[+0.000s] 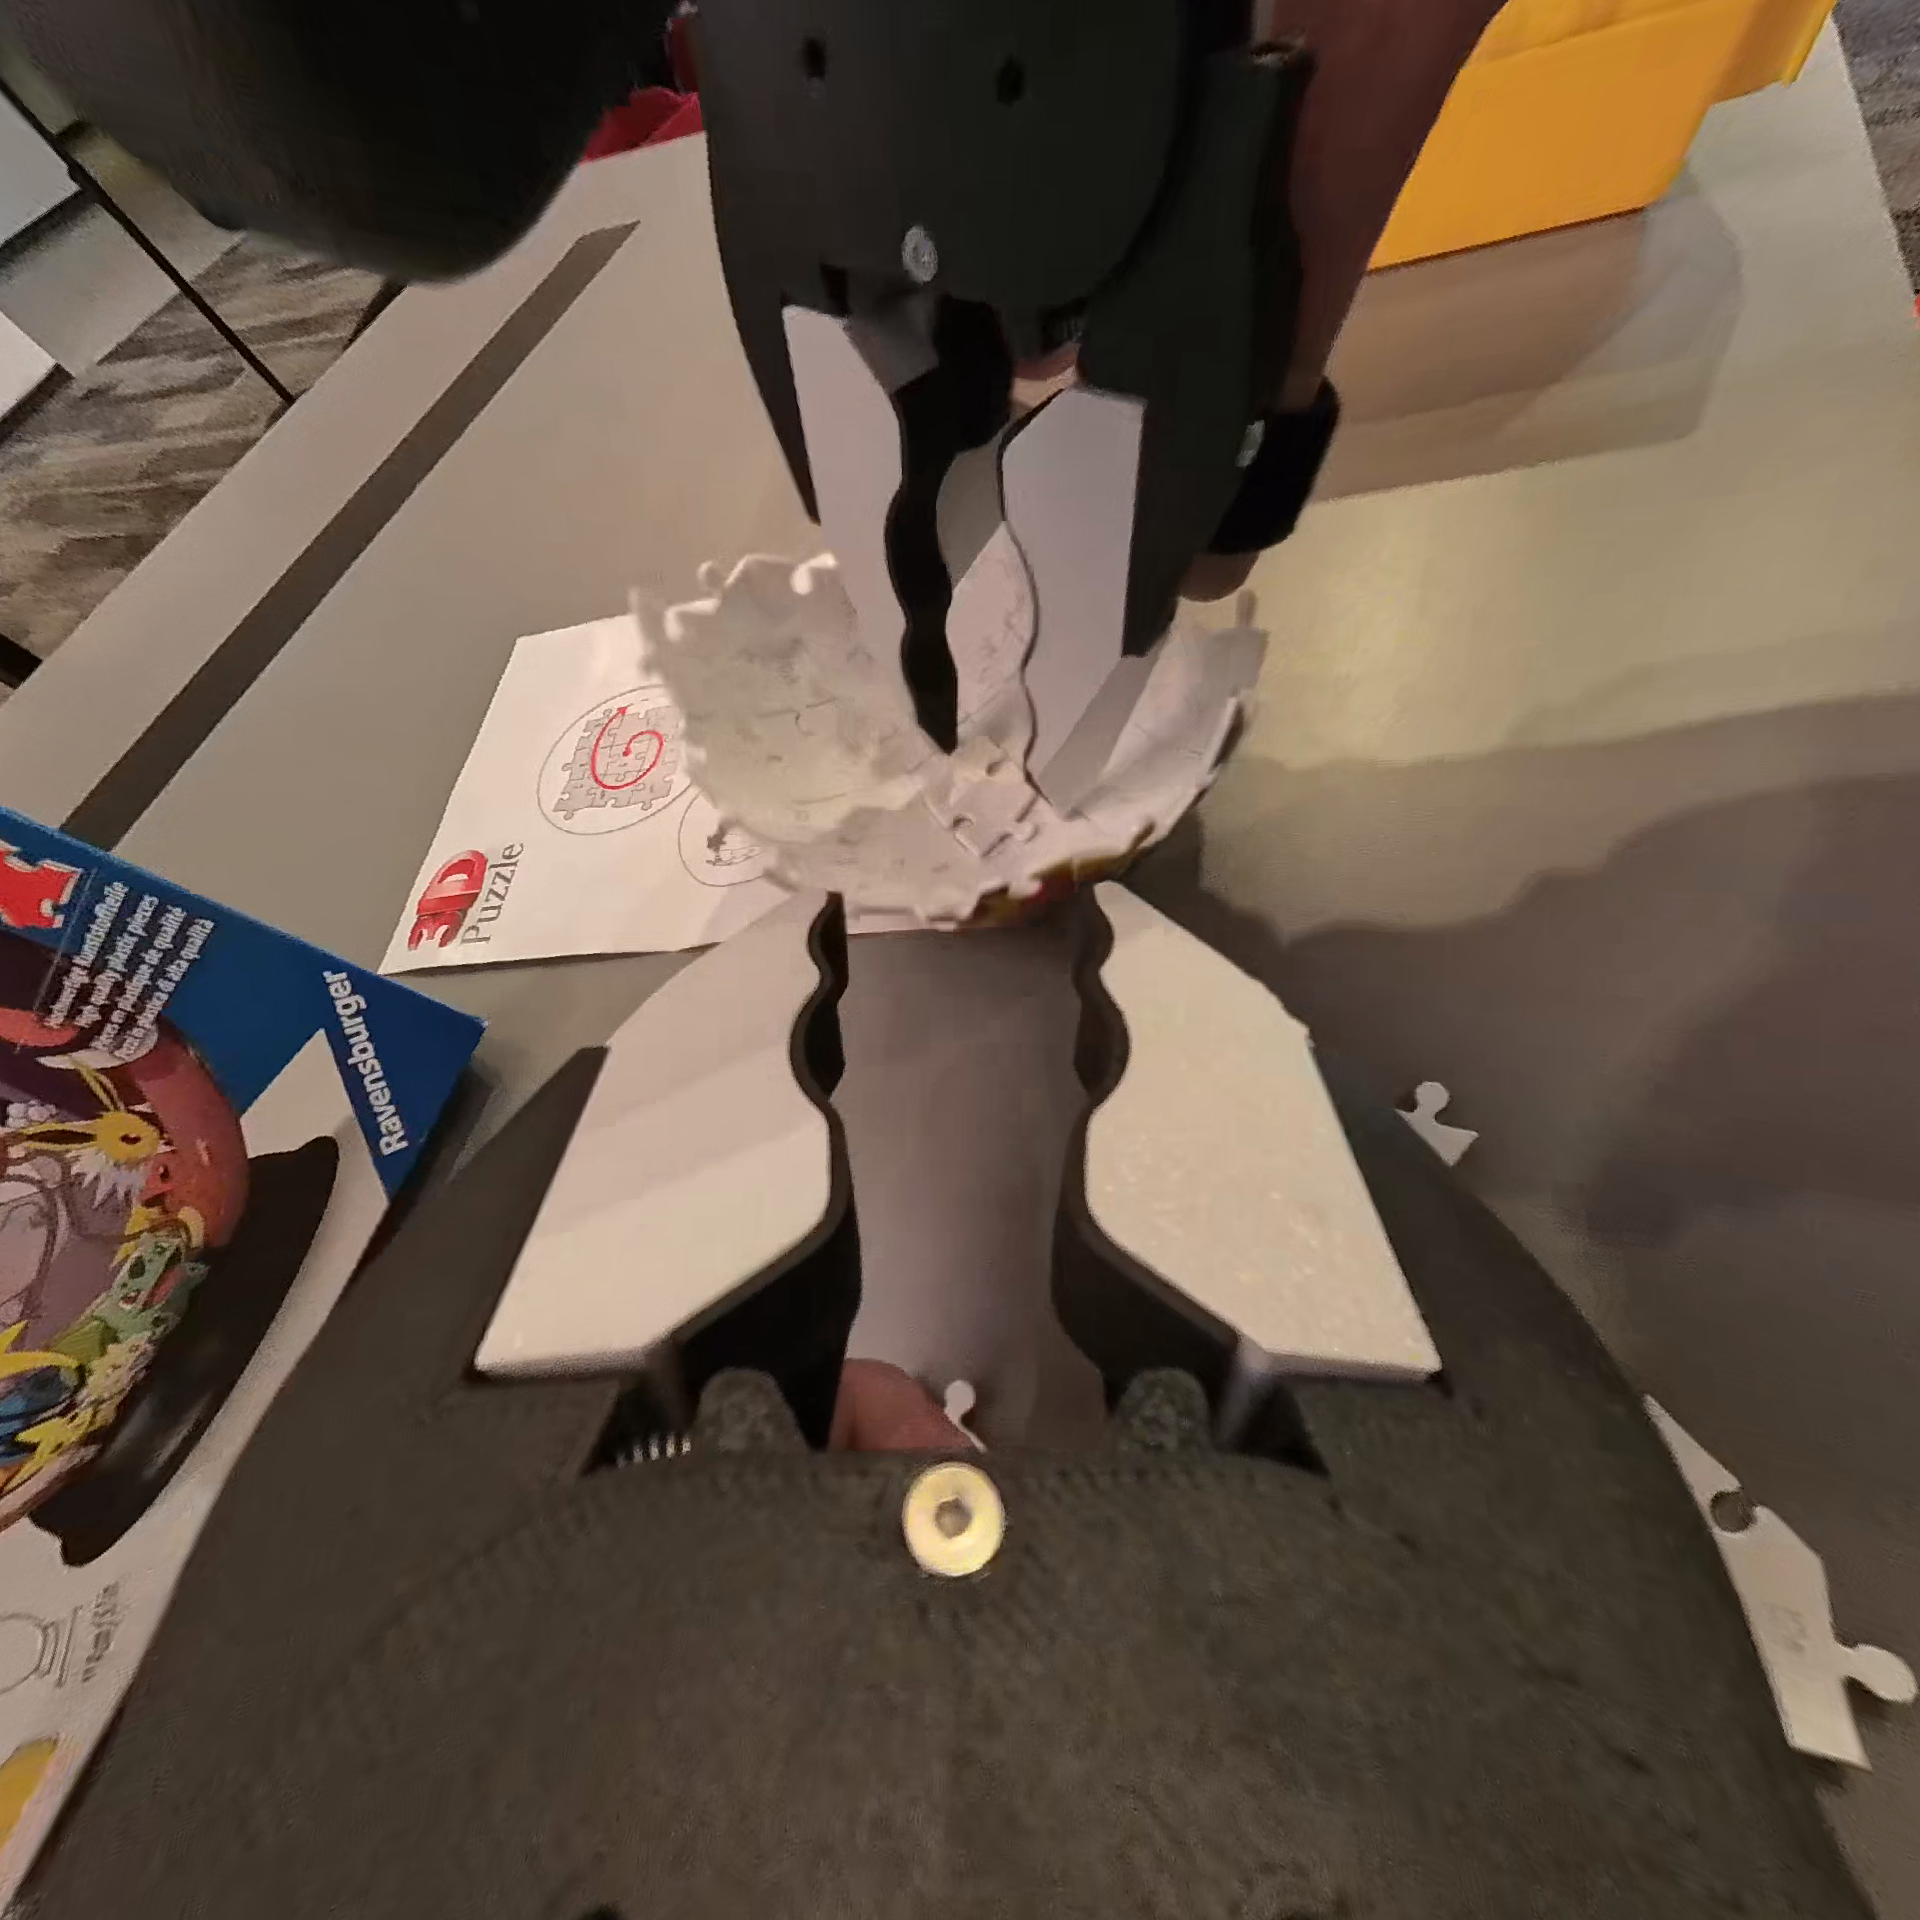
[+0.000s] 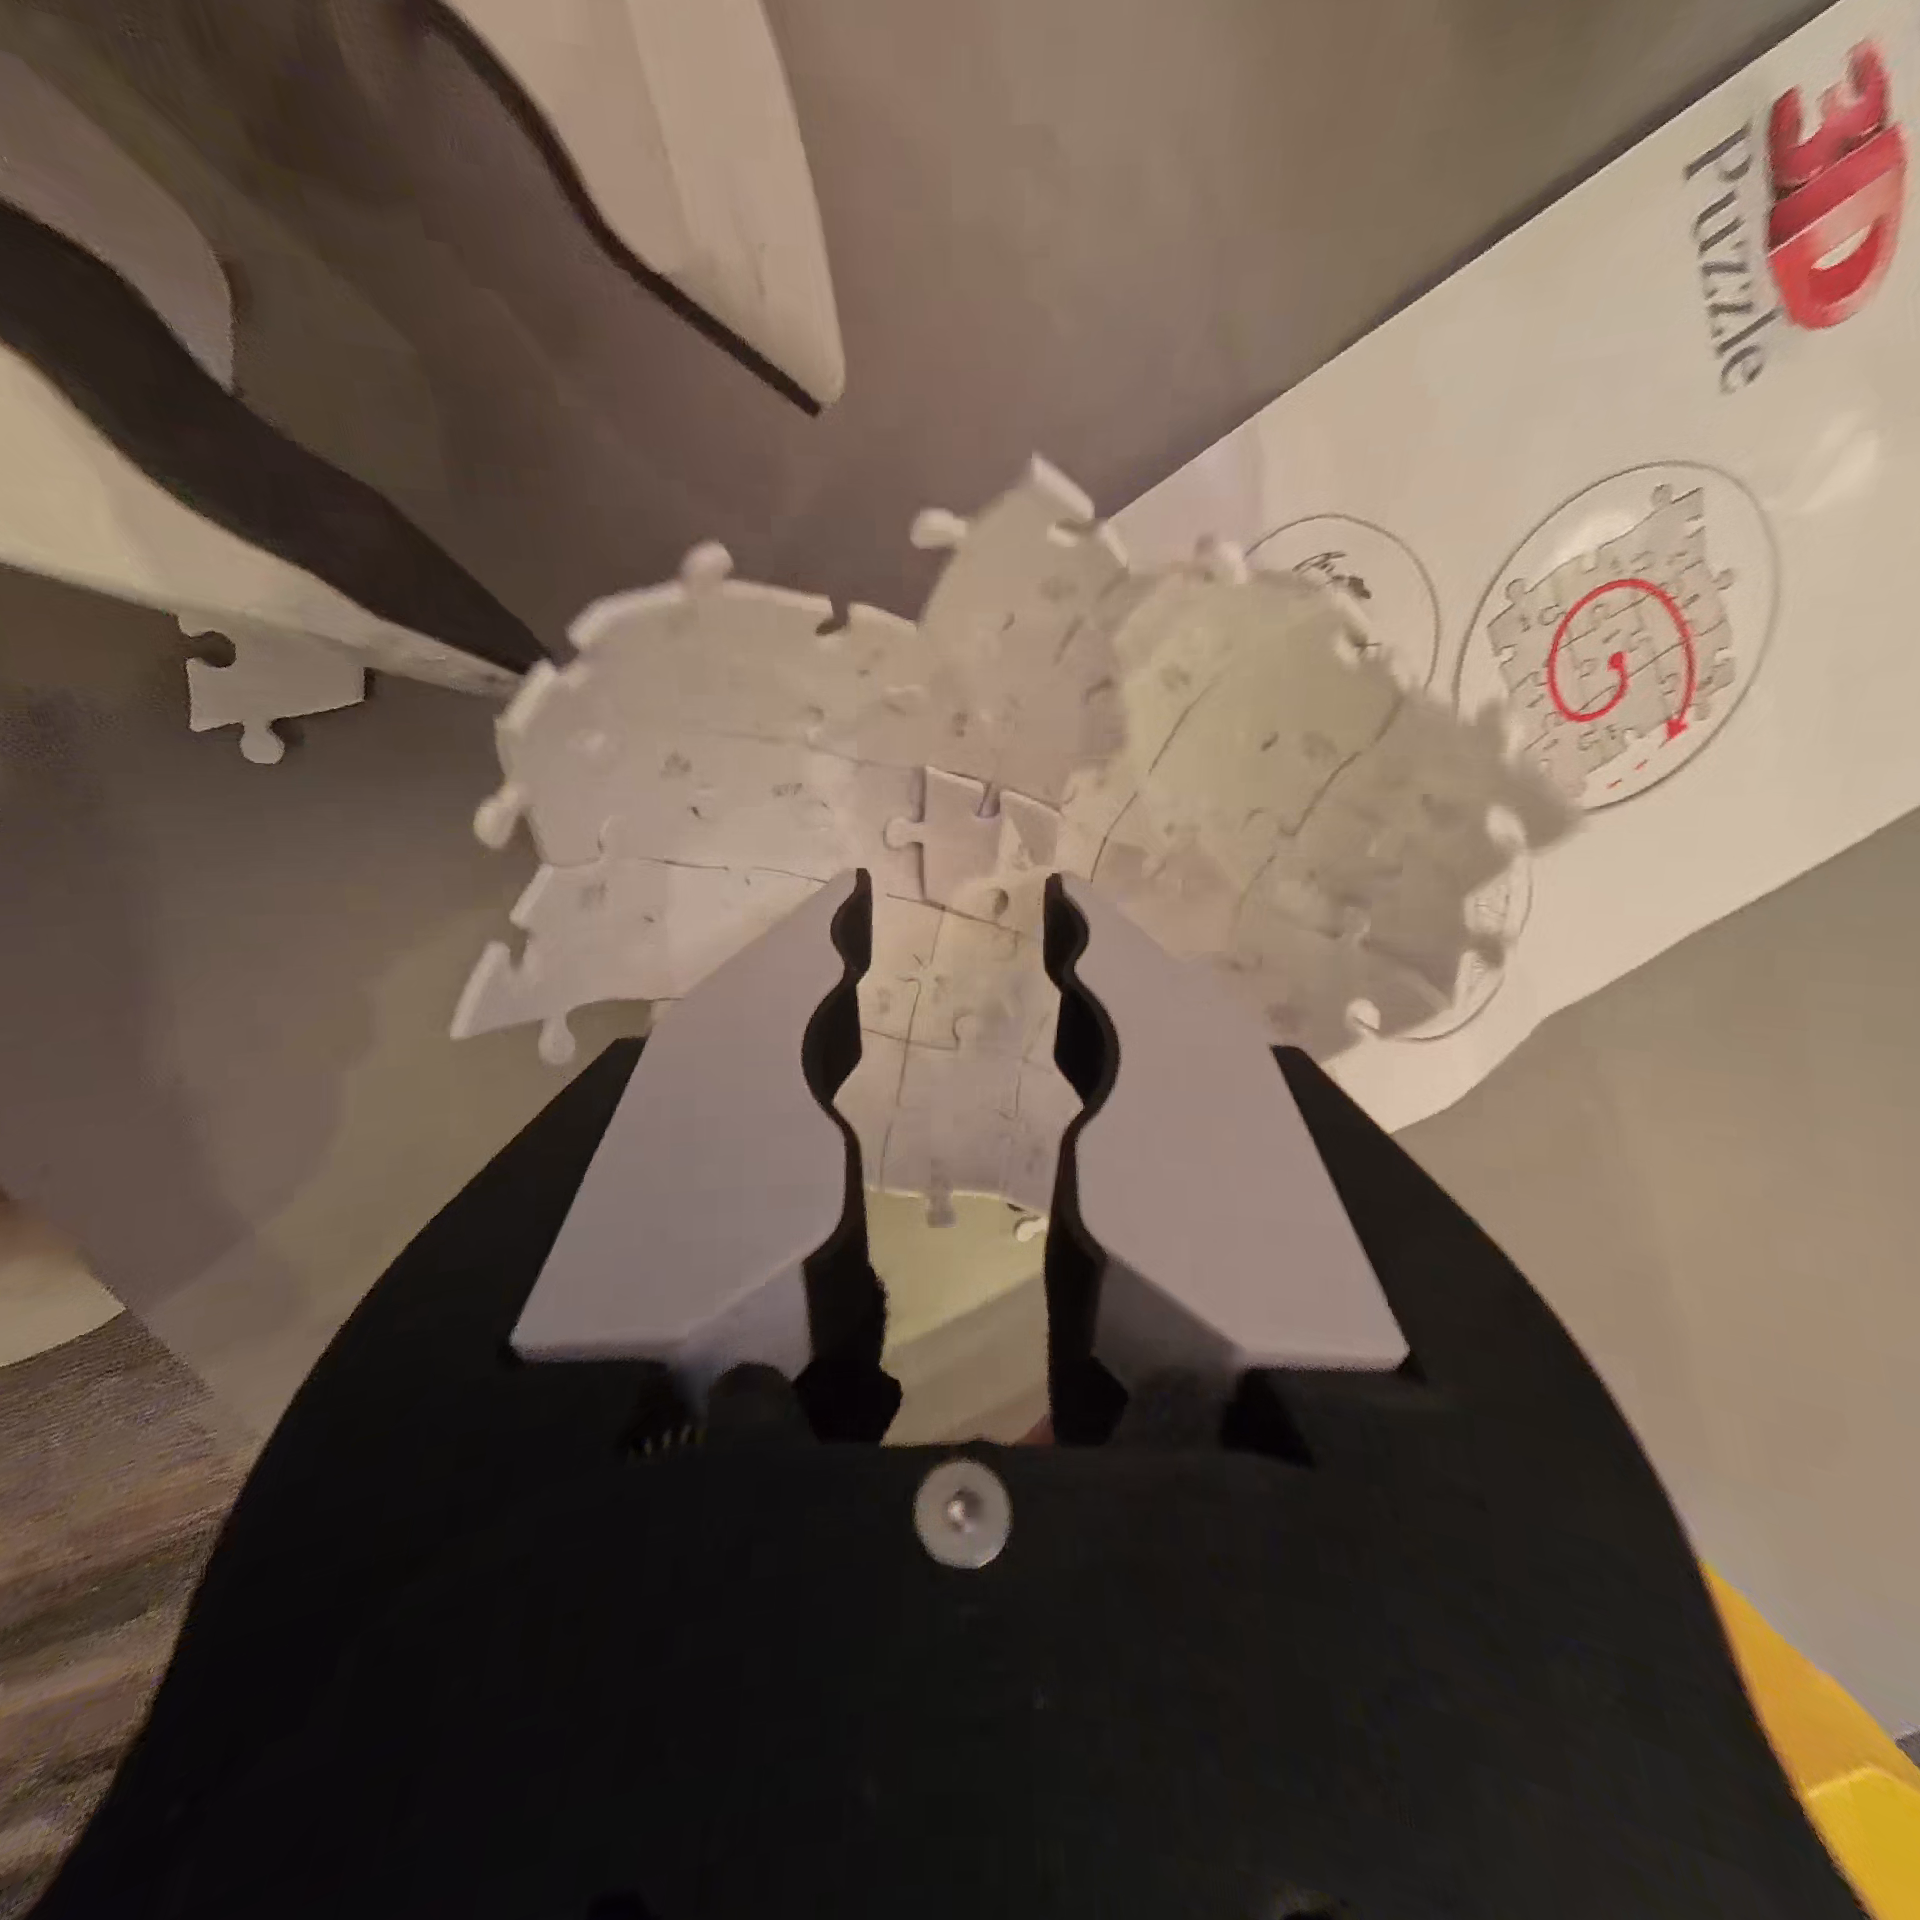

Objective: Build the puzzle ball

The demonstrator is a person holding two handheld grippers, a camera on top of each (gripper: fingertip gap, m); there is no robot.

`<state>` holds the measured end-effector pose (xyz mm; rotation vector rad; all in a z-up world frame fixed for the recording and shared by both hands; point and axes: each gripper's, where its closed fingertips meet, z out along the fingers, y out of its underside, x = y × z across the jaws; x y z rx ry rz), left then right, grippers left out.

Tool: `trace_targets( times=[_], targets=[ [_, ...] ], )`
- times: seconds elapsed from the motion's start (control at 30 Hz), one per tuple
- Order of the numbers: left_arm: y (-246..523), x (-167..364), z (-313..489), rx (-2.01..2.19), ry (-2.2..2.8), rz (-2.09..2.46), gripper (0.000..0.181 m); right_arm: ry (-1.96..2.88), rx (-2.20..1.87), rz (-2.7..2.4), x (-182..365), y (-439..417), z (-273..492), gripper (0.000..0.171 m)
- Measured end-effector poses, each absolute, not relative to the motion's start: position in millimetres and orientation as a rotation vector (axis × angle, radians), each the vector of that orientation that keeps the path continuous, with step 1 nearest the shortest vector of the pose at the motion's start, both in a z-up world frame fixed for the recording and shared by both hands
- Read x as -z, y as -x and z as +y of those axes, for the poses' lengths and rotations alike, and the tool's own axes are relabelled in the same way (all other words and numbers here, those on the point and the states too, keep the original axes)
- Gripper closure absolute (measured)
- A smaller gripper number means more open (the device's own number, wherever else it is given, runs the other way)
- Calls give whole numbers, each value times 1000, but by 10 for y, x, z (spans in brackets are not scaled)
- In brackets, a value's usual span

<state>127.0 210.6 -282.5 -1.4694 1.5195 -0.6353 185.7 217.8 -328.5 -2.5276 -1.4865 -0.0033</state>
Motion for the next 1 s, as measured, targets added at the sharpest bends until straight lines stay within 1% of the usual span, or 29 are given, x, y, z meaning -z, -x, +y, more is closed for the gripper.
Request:
trace_targets(
  times=[0.17,0.33,0.37,0.43,0.7,0.83,1.0],
  targets=[
    [-1273,2871,2112,653,1465,1514,140,2556,-39,-1489,3318,-1833,2212,136],
    [-1283,2849,2128,668,1456,1502,140,2603,-100,-1506,3325,-1836,2206,138],
    [-1283,2844,2123,670,1452,1503,140,2605,-111,-1513,3328,-1830,2197,139],
    [-1283,2844,2119,666,1447,1504,139,2616,-126,-1502,3336,-1826,2185,147],
    [-1275,2830,2120,668,1440,1497,139,2616,-150,-1449,3303,-1854,2172,147],
    [-1264,2811,2126,663,1438,1493,139,2580,-185,-1402,3146,-1834,2182,148],
    [-1240,2781,2147,653,1441,1488,139,2493,-227,-1280,2736,-1856,2202,147]
  ],
)
